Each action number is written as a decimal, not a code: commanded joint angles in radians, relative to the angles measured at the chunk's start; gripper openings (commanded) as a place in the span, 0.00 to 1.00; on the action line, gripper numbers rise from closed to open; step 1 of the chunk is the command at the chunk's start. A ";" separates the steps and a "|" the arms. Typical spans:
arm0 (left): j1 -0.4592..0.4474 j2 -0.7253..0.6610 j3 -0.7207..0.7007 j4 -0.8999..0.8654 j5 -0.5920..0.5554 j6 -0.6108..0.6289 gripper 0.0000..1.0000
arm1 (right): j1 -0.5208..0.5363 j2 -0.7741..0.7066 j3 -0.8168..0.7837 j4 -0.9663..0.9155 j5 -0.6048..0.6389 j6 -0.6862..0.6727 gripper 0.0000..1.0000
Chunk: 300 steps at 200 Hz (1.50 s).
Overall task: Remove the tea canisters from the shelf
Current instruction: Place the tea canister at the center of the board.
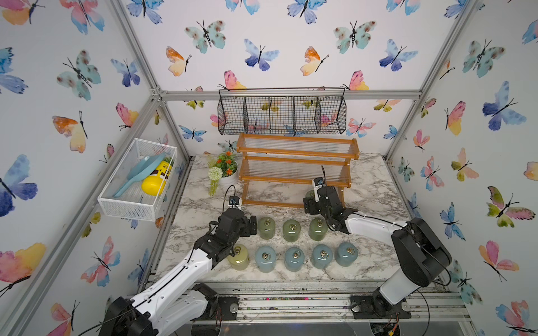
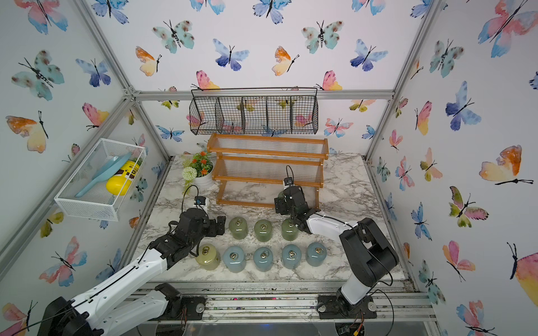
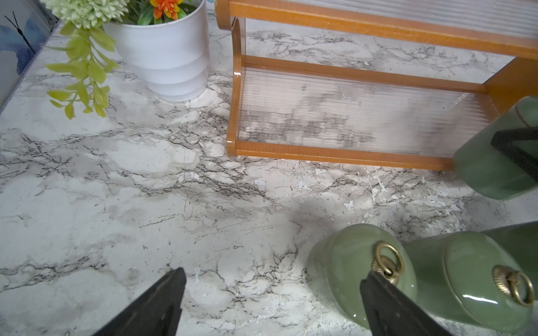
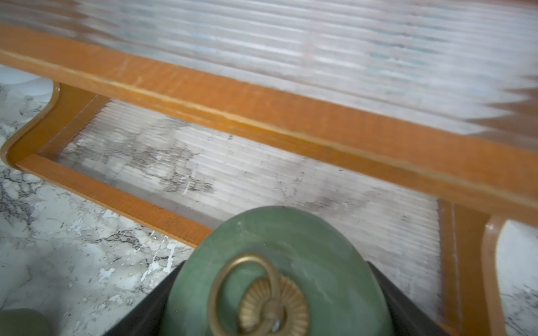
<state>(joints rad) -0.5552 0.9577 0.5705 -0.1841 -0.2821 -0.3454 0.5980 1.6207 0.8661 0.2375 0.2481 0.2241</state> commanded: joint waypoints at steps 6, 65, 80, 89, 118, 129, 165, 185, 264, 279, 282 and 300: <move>0.005 -0.018 -0.011 0.009 0.005 -0.009 0.98 | -0.035 -0.074 -0.013 0.049 0.025 0.000 0.82; 0.005 -0.026 -0.024 0.022 0.008 -0.012 0.99 | -0.061 -0.189 -0.098 0.005 0.071 0.003 0.82; 0.005 -0.028 -0.024 0.031 0.012 -0.001 0.98 | -0.061 -0.230 -0.121 -0.036 0.080 0.024 0.81; 0.005 -0.028 -0.022 0.032 0.010 0.004 0.98 | -0.061 -0.257 -0.142 -0.053 0.091 0.040 0.81; 0.008 -0.022 -0.018 0.041 0.007 0.014 0.98 | -0.061 -0.353 -0.215 -0.086 0.135 0.066 0.81; 0.007 -0.018 -0.017 0.046 0.010 0.016 0.98 | -0.061 -0.378 -0.230 -0.109 0.150 0.072 0.80; 0.009 -0.011 -0.027 0.058 0.020 0.013 0.99 | -0.061 -0.418 -0.273 -0.161 0.159 0.109 0.79; 0.009 -0.012 -0.032 0.058 0.019 0.014 0.99 | -0.061 -0.419 -0.294 -0.162 0.156 0.135 0.79; 0.008 -0.036 -0.047 0.064 0.014 0.030 0.98 | -0.061 -0.359 -0.356 -0.124 0.180 0.217 0.79; 0.010 -0.034 -0.048 0.065 0.014 0.032 0.99 | -0.061 -0.357 -0.366 -0.118 0.184 0.223 0.80; 0.009 -0.034 -0.048 0.066 0.014 0.031 0.98 | -0.061 -0.357 -0.367 -0.118 0.184 0.225 0.80; 0.010 -0.029 -0.047 0.068 0.015 0.032 0.98 | -0.061 -0.353 -0.374 -0.119 0.182 0.230 0.81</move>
<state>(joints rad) -0.5507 0.9367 0.5243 -0.1314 -0.2741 -0.3256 0.5377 1.2652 0.4976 0.0608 0.3904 0.4282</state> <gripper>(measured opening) 0.984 0.862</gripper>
